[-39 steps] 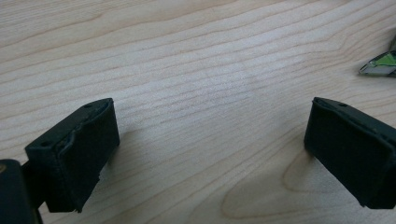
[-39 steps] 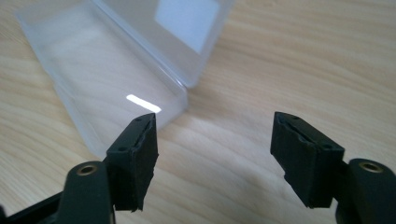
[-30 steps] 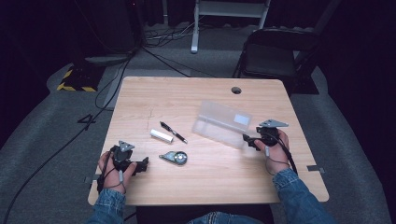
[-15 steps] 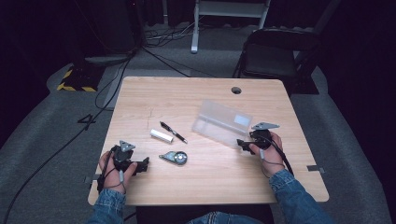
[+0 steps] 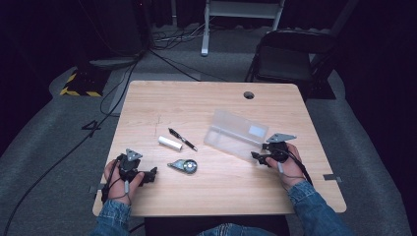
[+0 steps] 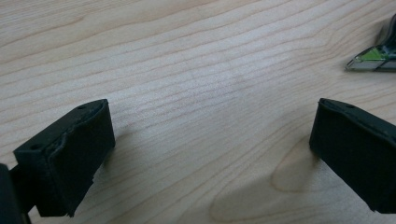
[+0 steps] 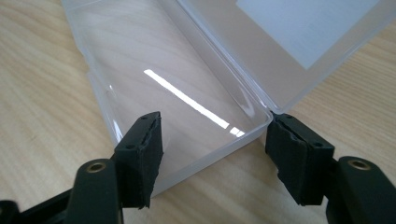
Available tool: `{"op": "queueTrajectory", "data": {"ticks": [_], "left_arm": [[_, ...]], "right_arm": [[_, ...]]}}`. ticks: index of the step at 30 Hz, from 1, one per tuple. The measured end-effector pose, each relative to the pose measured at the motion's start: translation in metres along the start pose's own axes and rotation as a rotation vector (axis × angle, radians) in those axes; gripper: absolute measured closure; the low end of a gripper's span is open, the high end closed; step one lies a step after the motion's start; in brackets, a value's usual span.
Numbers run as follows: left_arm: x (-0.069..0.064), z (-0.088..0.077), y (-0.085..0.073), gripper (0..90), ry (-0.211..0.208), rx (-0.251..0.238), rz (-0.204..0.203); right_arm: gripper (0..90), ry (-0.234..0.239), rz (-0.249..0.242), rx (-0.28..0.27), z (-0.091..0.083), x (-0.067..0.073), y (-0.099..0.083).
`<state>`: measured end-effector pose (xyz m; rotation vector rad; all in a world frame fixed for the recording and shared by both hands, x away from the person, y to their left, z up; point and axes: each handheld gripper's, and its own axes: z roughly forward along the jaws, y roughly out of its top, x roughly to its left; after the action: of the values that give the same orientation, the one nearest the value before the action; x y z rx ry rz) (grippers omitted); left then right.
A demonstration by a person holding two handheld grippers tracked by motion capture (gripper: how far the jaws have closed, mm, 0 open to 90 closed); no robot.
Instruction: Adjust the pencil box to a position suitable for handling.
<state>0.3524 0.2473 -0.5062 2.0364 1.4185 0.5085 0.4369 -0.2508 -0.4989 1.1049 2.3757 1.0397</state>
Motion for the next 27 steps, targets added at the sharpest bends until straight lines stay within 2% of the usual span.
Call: {"op": "queueTrajectory", "data": {"ticks": [5,9,12,27], "left_arm": [[-0.001,-0.001,-0.002,0.4,-0.013,0.0,0.013],[-0.001,-0.002,-0.002,0.4,-0.02,0.002,0.029],[-0.001,-0.002,-0.002,0.3,-0.026,0.0,0.027],[-0.002,0.001,0.001,0.1,-0.034,0.0,0.04]], "right_arm": [[37.4,0.027,-0.027,0.001,-0.01,0.004,-0.009],[37.5,0.083,-0.074,-0.005,-0.018,0.004,-0.017],[37.7,0.118,-0.103,-0.006,-0.022,0.004,-0.022],[37.4,0.173,-0.155,0.018,-0.039,0.02,-0.036]]}}
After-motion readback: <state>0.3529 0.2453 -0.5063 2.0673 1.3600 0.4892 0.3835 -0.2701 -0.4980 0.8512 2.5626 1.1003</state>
